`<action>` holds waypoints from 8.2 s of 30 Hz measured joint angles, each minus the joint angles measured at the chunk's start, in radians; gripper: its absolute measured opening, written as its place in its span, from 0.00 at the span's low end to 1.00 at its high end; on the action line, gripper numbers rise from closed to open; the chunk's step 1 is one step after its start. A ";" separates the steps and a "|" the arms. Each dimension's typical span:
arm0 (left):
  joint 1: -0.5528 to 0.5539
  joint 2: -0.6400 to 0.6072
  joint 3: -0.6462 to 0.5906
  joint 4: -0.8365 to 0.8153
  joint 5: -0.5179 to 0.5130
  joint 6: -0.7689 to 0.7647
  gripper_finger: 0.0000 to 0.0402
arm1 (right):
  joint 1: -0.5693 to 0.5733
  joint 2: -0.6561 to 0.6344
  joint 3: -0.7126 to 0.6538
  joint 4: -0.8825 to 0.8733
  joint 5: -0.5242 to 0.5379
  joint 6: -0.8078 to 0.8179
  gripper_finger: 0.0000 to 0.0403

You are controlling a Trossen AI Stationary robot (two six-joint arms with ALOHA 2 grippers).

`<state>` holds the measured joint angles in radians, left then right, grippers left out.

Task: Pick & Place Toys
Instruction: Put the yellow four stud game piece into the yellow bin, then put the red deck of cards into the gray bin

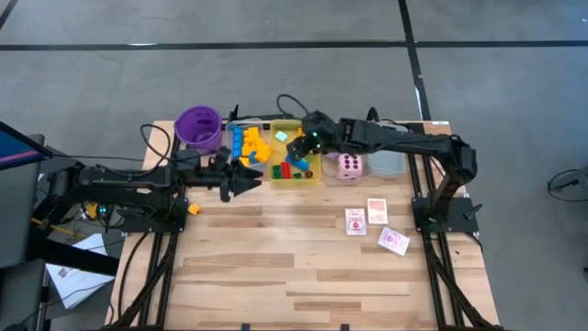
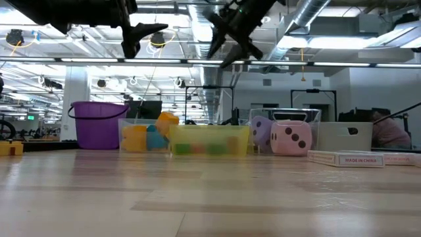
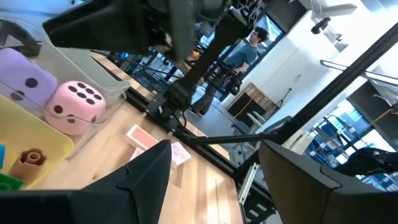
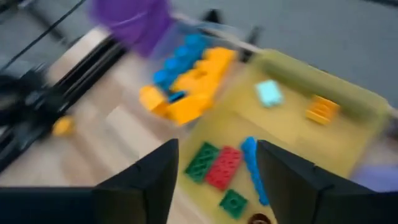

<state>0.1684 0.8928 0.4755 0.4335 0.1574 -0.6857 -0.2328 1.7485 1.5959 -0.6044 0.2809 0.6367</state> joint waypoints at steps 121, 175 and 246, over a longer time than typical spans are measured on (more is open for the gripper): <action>-0.045 0.789 0.203 -1.561 -0.150 0.367 0.47 | 0.442 0.121 0.000 0.246 -0.151 -0.244 0.46; -0.045 0.150 0.249 -0.551 -0.080 0.285 0.33 | 0.380 0.119 0.666 -0.180 -0.088 -0.514 0.46; -0.112 0.520 0.249 0.150 0.027 0.103 0.69 | 0.898 0.309 0.217 -0.964 0.500 1.532 0.36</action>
<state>0.0566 1.4124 0.7246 0.5838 0.1841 -0.5828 0.6655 2.0573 1.8126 -1.5686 0.7812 2.1691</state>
